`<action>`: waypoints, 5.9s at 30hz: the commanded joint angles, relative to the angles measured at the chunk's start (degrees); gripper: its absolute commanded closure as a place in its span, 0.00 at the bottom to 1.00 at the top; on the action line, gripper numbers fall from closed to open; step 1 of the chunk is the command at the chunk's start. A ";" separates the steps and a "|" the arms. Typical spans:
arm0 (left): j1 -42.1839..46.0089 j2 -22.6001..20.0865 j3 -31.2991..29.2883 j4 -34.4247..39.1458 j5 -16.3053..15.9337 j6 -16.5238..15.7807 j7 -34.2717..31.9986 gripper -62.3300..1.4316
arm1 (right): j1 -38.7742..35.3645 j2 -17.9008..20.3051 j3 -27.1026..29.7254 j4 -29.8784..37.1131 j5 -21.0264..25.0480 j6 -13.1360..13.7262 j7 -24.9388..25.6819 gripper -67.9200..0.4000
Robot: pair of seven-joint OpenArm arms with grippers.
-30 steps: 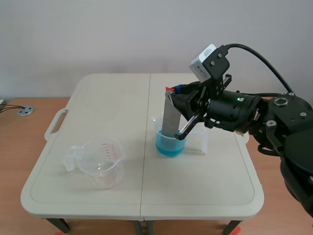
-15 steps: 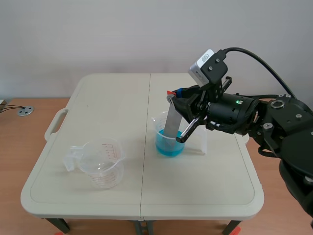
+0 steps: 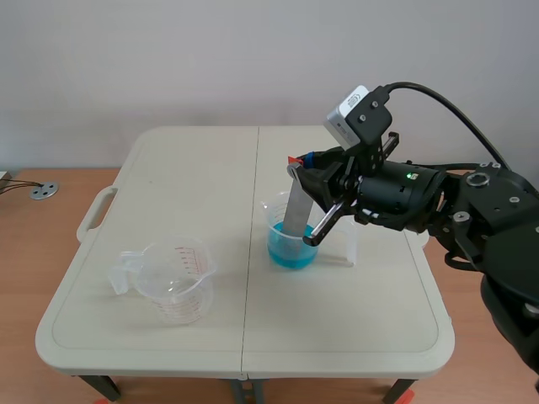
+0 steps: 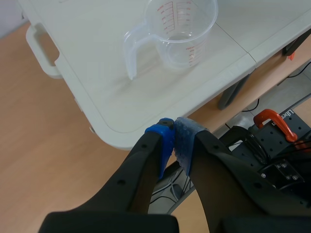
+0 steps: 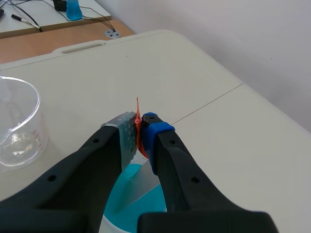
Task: Hold the metal plate by the orange handle, dip it into the blue solution, take it out and point at it, then put the plate back in the beaker on the left.
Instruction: 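Hold the plate still in the solution, then raise the plate and point at it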
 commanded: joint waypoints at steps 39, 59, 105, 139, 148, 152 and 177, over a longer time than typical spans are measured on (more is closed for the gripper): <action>0.44 0.13 -0.15 0.37 -0.61 -0.17 -0.57 0.96 | 0.68 0.13 0.07 0.13 -0.26 0.68 0.00 0.97; 0.42 0.11 -0.15 0.37 -0.61 -0.20 -0.63 0.96 | 0.68 0.52 0.20 0.79 -0.20 0.68 1.70 0.97; -8.98 -1.57 1.49 0.35 -0.68 5.60 -1.90 0.96 | 0.50 2.54 2.49 25.42 0.24 0.68 0.85 0.97; -68.74 -0.68 43.93 -20.94 0.02 4.11 14.56 0.96 | 0.48 2.54 2.49 26.75 0.22 0.68 0.81 0.97; -77.92 5.90 51.76 -29.35 4.42 2.12 14.71 0.96 | 0.48 2.54 2.49 26.75 0.22 0.68 0.81 0.97; -81.13 8.33 53.64 -31.58 6.21 1.27 14.69 0.96 | 0.48 2.54 2.49 26.75 0.22 0.68 0.83 0.98; -84.98 13.79 56.02 -33.09 11.72 -3.41 15.12 0.96 | 0.50 2.51 3.52 26.75 1.18 0.68 0.81 0.98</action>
